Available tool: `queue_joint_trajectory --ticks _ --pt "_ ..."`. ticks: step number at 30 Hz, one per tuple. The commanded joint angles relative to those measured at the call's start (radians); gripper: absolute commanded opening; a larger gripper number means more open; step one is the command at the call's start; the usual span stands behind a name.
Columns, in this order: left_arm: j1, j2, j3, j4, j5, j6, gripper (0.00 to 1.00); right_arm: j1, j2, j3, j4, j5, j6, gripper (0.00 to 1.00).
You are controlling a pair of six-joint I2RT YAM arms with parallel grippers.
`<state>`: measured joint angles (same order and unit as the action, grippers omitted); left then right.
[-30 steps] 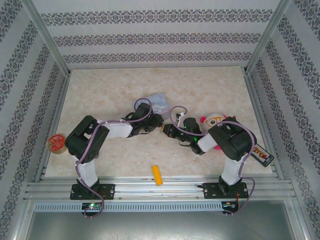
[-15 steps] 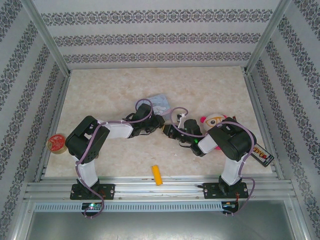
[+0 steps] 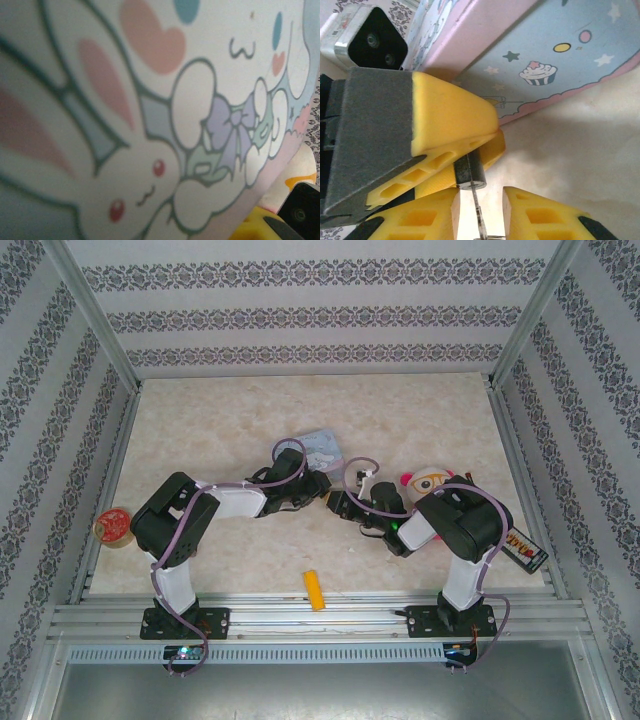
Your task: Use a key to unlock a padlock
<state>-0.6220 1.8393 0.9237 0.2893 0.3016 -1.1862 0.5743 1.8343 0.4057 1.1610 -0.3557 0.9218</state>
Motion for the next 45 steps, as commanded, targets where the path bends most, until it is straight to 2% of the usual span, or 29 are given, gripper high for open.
queue_joint_trajectory --ticks 1,3,6,19,36,39,45 --pt "-0.033 -0.01 -0.029 0.001 0.091 -0.049 0.0 0.012 -0.037 -0.009 0.111 0.01 0.013 0.3" --pt "-0.031 -0.01 -0.03 0.004 0.09 -0.052 0.0 0.013 -0.044 -0.02 0.109 0.016 0.016 0.31" --pt "-0.03 -0.01 -0.032 0.008 0.089 -0.056 0.0 0.012 -0.053 -0.037 0.102 0.027 0.019 0.41" --pt "-0.024 -0.016 -0.043 0.017 0.084 -0.063 0.0 0.027 -0.06 -0.11 0.101 0.056 0.03 0.39" --pt "-0.019 -0.017 -0.046 0.022 0.089 -0.07 0.0 0.044 -0.075 -0.101 0.085 0.077 0.021 0.26" --pt "-0.019 -0.012 -0.039 0.019 0.095 -0.069 0.0 0.037 -0.069 -0.095 0.086 0.077 0.022 0.2" --pt "-0.018 -0.006 -0.034 0.019 0.098 -0.069 0.0 0.029 -0.06 -0.079 0.085 0.065 0.023 0.14"
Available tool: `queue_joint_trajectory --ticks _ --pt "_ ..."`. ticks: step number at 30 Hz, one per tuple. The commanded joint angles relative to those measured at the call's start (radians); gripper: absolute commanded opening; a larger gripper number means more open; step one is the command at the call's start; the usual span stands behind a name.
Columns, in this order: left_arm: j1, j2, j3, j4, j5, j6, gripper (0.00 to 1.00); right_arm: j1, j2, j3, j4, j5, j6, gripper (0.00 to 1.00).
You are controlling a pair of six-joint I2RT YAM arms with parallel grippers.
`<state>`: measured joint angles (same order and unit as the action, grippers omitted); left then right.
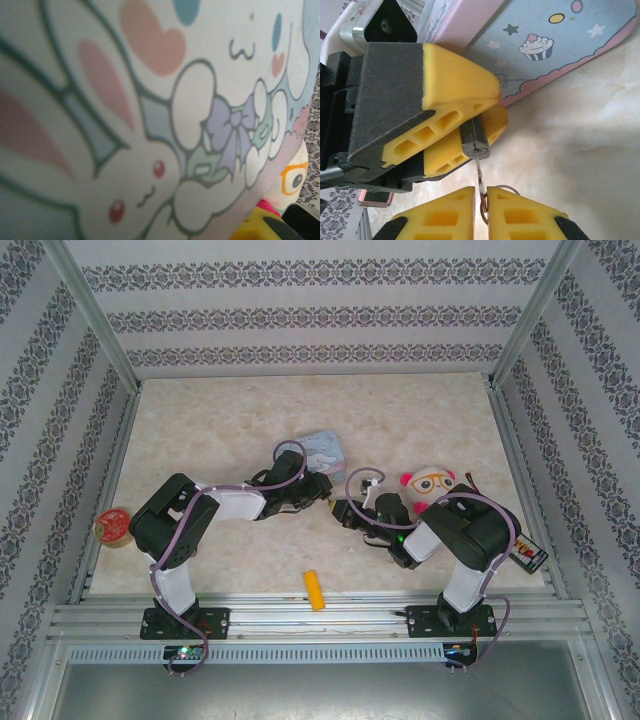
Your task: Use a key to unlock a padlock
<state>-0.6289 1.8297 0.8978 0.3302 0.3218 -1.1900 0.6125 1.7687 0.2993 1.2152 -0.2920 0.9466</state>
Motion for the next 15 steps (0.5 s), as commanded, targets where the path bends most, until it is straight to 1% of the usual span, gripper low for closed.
queue_joint_trajectory --ticks 1,3,5,7,12,13,15 --pt "-0.011 0.004 -0.008 -0.02 0.079 -0.065 0.0 -0.011 0.008 0.03 0.03 0.0 -0.003 0.14" --pt "-0.012 0.007 -0.009 -0.019 0.081 -0.066 0.0 -0.013 0.013 0.036 0.03 -0.002 -0.003 0.12" --pt "-0.012 0.006 -0.009 -0.019 0.084 -0.066 0.0 -0.014 0.016 0.038 0.033 -0.007 -0.001 0.06" --pt "-0.012 0.008 -0.01 -0.019 0.084 -0.064 0.0 -0.019 0.018 0.039 0.032 -0.008 -0.001 0.03" --pt "-0.012 0.006 -0.013 -0.017 0.086 -0.065 0.0 -0.029 0.013 0.038 0.033 -0.019 -0.001 0.0" --pt "-0.012 0.007 -0.013 -0.017 0.086 -0.064 0.0 -0.032 0.009 0.068 0.031 -0.019 -0.002 0.0" --pt "-0.013 0.007 -0.015 -0.014 0.089 -0.065 0.0 -0.038 -0.002 0.069 0.029 -0.019 -0.003 0.0"
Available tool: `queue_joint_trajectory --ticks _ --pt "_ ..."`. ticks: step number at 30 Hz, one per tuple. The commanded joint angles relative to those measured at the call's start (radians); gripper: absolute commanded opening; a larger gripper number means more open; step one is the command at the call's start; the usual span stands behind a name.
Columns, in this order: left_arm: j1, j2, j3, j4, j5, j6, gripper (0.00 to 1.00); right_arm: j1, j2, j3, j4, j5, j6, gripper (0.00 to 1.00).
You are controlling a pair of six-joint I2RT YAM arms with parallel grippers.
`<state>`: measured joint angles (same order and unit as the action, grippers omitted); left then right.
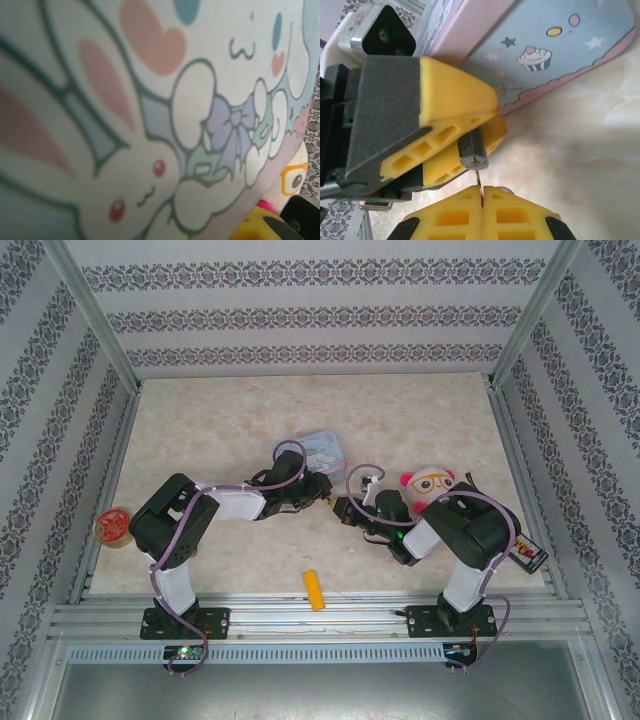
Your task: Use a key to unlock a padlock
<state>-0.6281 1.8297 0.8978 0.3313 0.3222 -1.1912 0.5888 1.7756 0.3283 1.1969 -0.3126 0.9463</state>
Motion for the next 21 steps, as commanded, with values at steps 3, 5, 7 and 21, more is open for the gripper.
queue_joint_trajectory --ticks 3,5,7,21 --pt "-0.013 0.006 -0.017 -0.012 0.088 -0.065 0.0 -0.022 -0.024 0.047 0.035 -0.002 -0.009 0.0" --pt "-0.013 0.007 -0.017 -0.011 0.087 -0.064 0.0 -0.024 -0.033 0.054 0.023 -0.005 -0.017 0.0" --pt "-0.013 0.007 -0.019 -0.011 0.087 -0.064 0.0 -0.024 -0.036 0.062 0.012 -0.008 -0.023 0.0" --pt "-0.013 0.012 -0.017 -0.006 0.095 -0.062 0.0 -0.015 -0.026 0.093 -0.021 0.017 -0.033 0.0"
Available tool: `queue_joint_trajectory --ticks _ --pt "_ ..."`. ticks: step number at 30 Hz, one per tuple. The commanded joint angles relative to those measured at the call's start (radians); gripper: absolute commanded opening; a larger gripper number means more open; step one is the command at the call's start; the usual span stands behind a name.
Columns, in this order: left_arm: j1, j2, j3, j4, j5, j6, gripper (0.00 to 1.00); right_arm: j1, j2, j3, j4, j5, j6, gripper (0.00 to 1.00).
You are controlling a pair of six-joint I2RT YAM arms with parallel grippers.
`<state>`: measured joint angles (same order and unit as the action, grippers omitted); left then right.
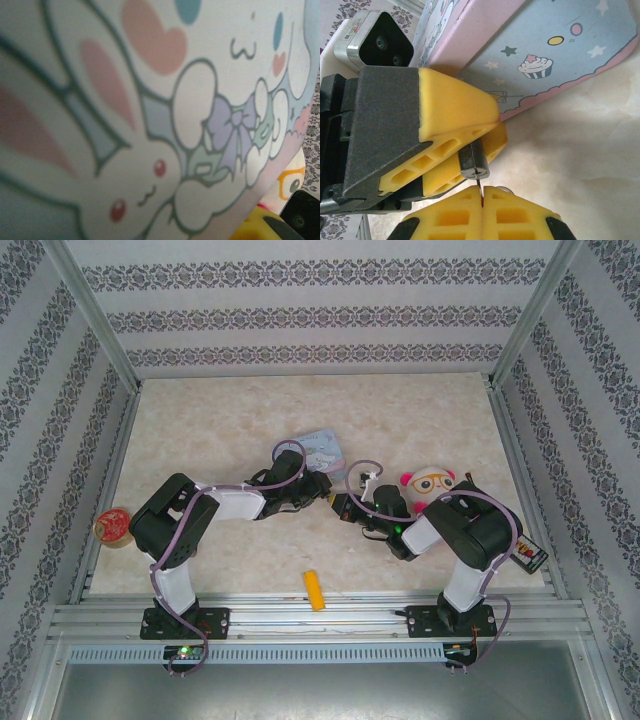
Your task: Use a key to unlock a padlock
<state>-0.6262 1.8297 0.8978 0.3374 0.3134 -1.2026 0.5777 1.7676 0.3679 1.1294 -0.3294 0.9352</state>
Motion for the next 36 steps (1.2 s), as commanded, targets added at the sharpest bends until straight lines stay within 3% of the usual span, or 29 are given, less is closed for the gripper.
queue_joint_trajectory --ticks 1,11,12,14,26,32,36 --pt "-0.016 0.012 -0.016 -0.015 0.104 -0.052 0.0 -0.004 -0.02 0.06 0.032 0.035 -0.029 0.0" --pt "-0.023 0.007 -0.017 0.004 0.107 -0.045 0.0 -0.012 -0.025 0.076 0.012 0.067 -0.003 0.0" --pt "-0.022 0.005 -0.022 0.018 0.106 -0.043 0.03 -0.013 -0.028 0.071 0.011 0.069 0.004 0.0" --pt "-0.021 -0.005 -0.029 0.046 0.096 -0.035 0.2 -0.013 -0.034 0.061 0.01 0.073 0.022 0.0" --pt "-0.015 -0.024 -0.076 0.189 0.068 -0.04 0.66 -0.013 -0.007 0.035 0.026 0.087 0.107 0.0" --pt "-0.008 -0.072 -0.12 0.19 -0.008 -0.022 0.69 -0.013 0.013 0.04 0.032 0.087 0.138 0.0" --pt "-0.003 -0.108 -0.15 0.188 -0.084 0.008 0.61 -0.013 0.022 0.04 0.042 0.083 0.161 0.0"
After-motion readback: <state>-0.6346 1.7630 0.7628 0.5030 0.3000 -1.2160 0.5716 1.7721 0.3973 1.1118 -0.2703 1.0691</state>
